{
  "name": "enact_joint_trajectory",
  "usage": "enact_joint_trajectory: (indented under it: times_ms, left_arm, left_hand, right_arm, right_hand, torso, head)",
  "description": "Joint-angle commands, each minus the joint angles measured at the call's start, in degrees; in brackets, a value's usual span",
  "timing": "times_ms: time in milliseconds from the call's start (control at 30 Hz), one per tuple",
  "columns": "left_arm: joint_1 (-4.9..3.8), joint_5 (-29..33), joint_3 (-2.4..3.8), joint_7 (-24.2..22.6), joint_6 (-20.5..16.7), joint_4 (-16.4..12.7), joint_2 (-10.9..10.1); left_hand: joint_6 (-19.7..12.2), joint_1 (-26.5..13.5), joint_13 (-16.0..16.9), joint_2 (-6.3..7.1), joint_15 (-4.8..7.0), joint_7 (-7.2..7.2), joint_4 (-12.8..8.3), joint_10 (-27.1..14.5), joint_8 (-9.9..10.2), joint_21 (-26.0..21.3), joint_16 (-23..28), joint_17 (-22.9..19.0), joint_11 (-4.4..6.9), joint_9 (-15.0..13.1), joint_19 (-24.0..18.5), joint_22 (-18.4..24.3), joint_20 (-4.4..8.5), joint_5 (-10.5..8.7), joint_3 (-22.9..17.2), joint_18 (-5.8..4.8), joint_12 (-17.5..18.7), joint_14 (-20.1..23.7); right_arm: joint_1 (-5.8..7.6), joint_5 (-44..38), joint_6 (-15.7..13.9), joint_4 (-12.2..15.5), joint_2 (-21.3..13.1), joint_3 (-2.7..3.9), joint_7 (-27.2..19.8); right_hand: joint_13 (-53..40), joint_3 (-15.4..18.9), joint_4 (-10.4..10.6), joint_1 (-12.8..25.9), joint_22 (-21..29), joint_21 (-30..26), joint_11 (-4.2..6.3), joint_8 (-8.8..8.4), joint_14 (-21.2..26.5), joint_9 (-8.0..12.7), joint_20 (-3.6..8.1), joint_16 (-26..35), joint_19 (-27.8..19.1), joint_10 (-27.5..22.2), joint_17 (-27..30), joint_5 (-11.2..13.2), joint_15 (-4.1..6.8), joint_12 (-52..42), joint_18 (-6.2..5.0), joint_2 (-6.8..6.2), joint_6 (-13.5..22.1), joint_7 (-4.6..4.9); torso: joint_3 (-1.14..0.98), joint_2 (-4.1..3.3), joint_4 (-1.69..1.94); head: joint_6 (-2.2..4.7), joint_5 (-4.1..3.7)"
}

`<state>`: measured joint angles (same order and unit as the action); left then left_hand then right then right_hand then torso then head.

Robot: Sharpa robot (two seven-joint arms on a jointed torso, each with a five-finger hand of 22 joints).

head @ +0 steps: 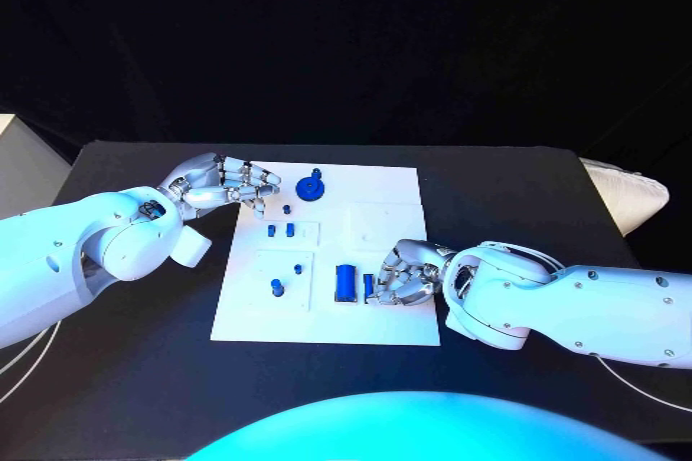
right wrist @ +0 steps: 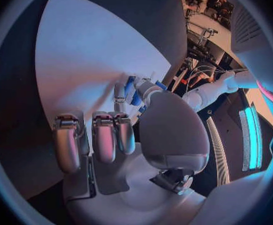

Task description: Assemble the parts on the task board

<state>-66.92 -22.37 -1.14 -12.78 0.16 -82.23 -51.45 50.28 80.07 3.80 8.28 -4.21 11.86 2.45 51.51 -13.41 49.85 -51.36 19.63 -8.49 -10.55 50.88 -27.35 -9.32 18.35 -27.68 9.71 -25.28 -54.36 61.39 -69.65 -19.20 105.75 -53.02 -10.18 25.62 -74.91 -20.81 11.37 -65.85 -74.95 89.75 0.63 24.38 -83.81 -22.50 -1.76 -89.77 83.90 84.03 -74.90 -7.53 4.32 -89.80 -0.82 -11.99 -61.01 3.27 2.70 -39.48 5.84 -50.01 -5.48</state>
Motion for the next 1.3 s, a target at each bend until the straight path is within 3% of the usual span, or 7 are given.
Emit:
enact_joint_trajectory:
  times_ms: [33,600,667,733,900,1067,1300]
  left_arm:
    - [-0.01,0.3,0.04,-0.3,0.9,-0.1,0.1]
    - [-0.01,0.3,0.04,-0.5,0.7,-0.1,-0.1]
    - [-0.01,0.4,0.04,-0.7,0.5,-0.1,0.0]
    - [-0.01,0.9,0.04,-1.0,0.2,-0.1,0.0]
    - [0.0,3.5,0.03,-2.3,-1.0,0.6,0.4]
    - [0.06,7.0,0.03,-5.1,-2.8,2.0,1.4]
    - [0.16,13.7,0.05,-11.2,-6.2,5.7,3.5]
  left_hand:
    - [0.1,0.0,0.1,-0.31,-0.14,0.16,0.2,-0.4,-0.2,0.0,0.3,0.1,-0.1,0.1,-0.3,0.1,-0.05,0.12,0.0,0.83,0.2,0.1]
    - [0.1,0.0,0.1,-0.35,-0.14,0.15,0.3,-0.5,-0.2,-0.1,0.3,0.1,-0.1,0.1,-0.3,0.1,-0.06,0.12,0.0,0.84,0.2,0.2]
    - [0.1,0.0,0.1,-0.35,-0.14,0.15,0.3,-0.5,-0.2,-0.1,0.3,0.1,-0.1,0.1,-0.3,0.1,-0.06,0.12,0.0,0.84,0.2,0.2]
    - [0.1,0.0,0.1,-0.34,-0.13,0.15,0.3,-0.5,-0.3,-0.1,0.3,0.1,-0.09,0.1,-0.3,0.1,-0.06,0.12,0.0,0.84,0.2,0.2]
    - [0.0,0.0,0.1,-0.31,-0.13,0.14,0.2,-0.4,-0.3,-0.1,0.3,0.1,-0.08,0.1,-0.3,0.1,-0.06,0.12,0.0,0.84,0.2,0.2]
    - [0.1,-0.1,0.2,-0.23,-0.12,0.13,0.3,0.0,-0.3,-0.1,0.3,0.1,-0.02,0.2,-0.3,0.2,-0.07,0.07,0.1,0.83,-0.1,0.2]
    - [0.1,-0.8,0.1,0.07,-0.51,-0.19,1.2,1.3,-0.6,-2.7,3.3,-0.9,0.15,0.4,-2.5,1.6,-0.5,-0.06,0.0,0.7,-0.3,2.9]
  right_arm:
    - [-0.06,-1.0,0.3,-0.3,0.4,-0.01,0.7]
    - [-0.06,-0.1,-1.4,-0.5,-0.1,-0.01,-1.8]
    - [-0.04,1.1,-3.5,-0.6,-0.5,0.0,-4.2]
    - [0.03,2.5,-5.9,-0.8,-1.0,0.02,-7.1]
    - [1.08,9.1,-10.0,-2.7,-1.9,0.15,-17.3]
    - [2.58,21.9,-11.4,-7.8,-1.2,0.24,-29.7]
    - [4.19,44.3,-9.8,-21.3,3.0,0.71,-44.0]
  right_hand:
    - [-15.1,-0.2,0.2,0.1,-15.1,0.3,0.32,0.2,-6.2,0.1,0.2,-0.2,6.1,6.0,-15.1,-0.2,0.23,-0.2,0.82,0.62,-0.1,-0.06]
    - [-14.7,3.8,1.0,0.7,-15.0,0.1,0.01,-0.04,-6.2,0.7,0.07,-0.2,6.1,5.6,-15.1,0.4,-0.02,0.6,0.78,-1.58,0.2,0.35]
    - [-14.4,18.2,5.2,2.7,-14.3,-1.5,-0.38,0.02,-6.2,1.0,-0.31,-0.1,5.7,5.3,-14.9,-2.2,-0.18,1.2,0.44,1.08,1.3,0.54]
    - [-14.6,25.3,5.5,2.0,-13.7,-3.0,-0.69,-0.27,-5.9,1.2,-0.51,0.5,5.4,5.5,-13.9,-2.5,-0.55,0.7,0.13,2.92,2.6,1.05]
    - [-13.4,29.3,5.6,2.2,-12.0,-7.1,-1.68,-1.92,-5.4,2.1,-1.13,1.6,4.4,4.2,-12.2,0.4,-1.37,3.0,-0.71,3.35,5.5,2.23]
    - [-11.8,27.8,4.9,-4.5,-9.8,-12.3,-2.02,-2.37,-5.0,2.4,-1.5,2.7,3.2,2.4,-10.7,-1.3,-1.65,5.9,-1.72,7.96,6.2,2.63]
    - [5.0,25.4,2.7,-16.6,10.5,-54.8,-3.44,-2.46,5.4,2.8,-2.64,22.7,-8.4,-16.5,12.5,-2.0,-2.8,32.8,-8.34,11.21,9.5,4.19]
  torso:
    - [0.02,0.0,0.04]
    - [0.05,0.09,-0.1]
    - [0.07,0.11,-0.13]
    - [0.09,0.17,-0.19]
    - [0.09,0.38,-0.22]
    - [0.31,1.14,-0.48]
    - [0.45,2.74,-0.87]
  head:
    - [0.01,0.01]
    - [0.01,0.14]
    - [0.01,0.11]
    - [0.01,0.05]
    - [0.01,-0.21]
    - [0.98,-0.32]
    - [3.57,0.34]
